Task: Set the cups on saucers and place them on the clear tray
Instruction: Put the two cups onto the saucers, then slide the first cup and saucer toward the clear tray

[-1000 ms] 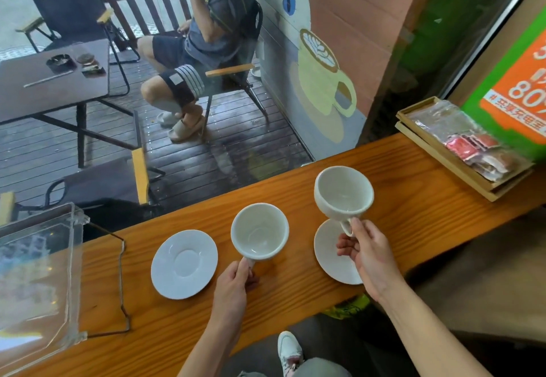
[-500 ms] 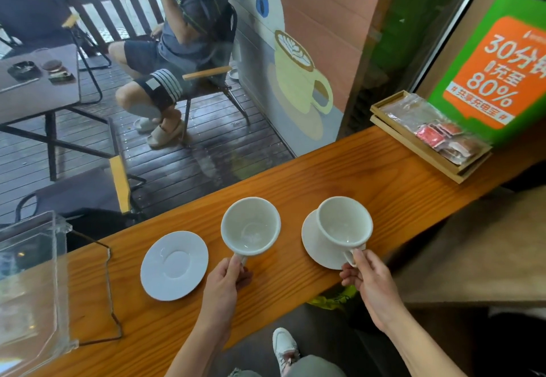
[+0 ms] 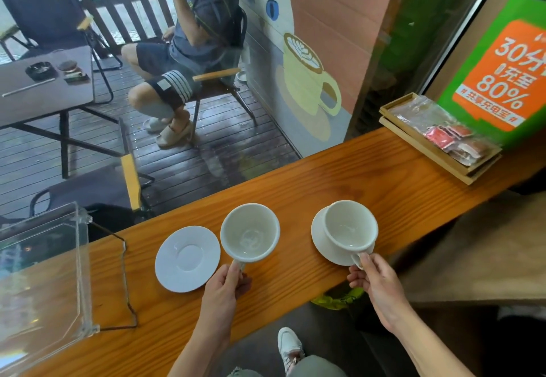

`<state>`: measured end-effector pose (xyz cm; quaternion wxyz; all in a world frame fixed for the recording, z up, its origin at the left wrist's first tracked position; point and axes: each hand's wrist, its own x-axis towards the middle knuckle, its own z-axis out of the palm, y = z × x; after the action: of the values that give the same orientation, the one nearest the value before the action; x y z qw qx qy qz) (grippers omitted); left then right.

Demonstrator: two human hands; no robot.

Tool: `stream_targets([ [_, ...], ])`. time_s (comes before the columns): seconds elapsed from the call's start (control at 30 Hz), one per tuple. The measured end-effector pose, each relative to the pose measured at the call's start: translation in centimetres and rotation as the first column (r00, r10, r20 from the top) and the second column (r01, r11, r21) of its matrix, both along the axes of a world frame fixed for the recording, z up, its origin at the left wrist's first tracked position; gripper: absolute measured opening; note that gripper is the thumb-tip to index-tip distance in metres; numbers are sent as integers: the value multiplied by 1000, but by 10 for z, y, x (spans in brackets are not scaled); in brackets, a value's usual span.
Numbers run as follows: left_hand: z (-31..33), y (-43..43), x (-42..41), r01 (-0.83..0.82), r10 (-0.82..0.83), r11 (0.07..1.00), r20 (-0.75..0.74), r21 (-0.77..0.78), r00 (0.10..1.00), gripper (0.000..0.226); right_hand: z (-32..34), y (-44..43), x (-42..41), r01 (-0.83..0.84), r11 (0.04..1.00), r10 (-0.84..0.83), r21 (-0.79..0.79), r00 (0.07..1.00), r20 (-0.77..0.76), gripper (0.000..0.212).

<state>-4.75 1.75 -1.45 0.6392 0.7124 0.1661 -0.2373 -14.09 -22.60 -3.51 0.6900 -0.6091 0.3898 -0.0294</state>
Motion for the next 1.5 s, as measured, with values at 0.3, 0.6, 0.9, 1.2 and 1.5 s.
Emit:
stream_targets([
  [0.3,7,10,-7,-46,46,999,17,-26,999,33,3,-2,-3,-50,997,45,-52,995,-87,28],
  [0.6,10,47,-6,-260,261,965,0,-33,965,29,1,0,-1,-29,996,17,-88,991,-136,28],
  [0.9,-1,77,4,-317,317,949,-20,1,948,32,-1,1,3,-34,994,15,-107,985,-174,31],
  [1.2,-12,77,3,-313,313,950,-72,4,947,31,5,1,1,-41,992,18,-119,983,-185,28],
  [1.5,-16,76,11,-395,382,917,-159,-57,910,24,10,7,-4,-15,987,-13,-159,985,-173,20],
])
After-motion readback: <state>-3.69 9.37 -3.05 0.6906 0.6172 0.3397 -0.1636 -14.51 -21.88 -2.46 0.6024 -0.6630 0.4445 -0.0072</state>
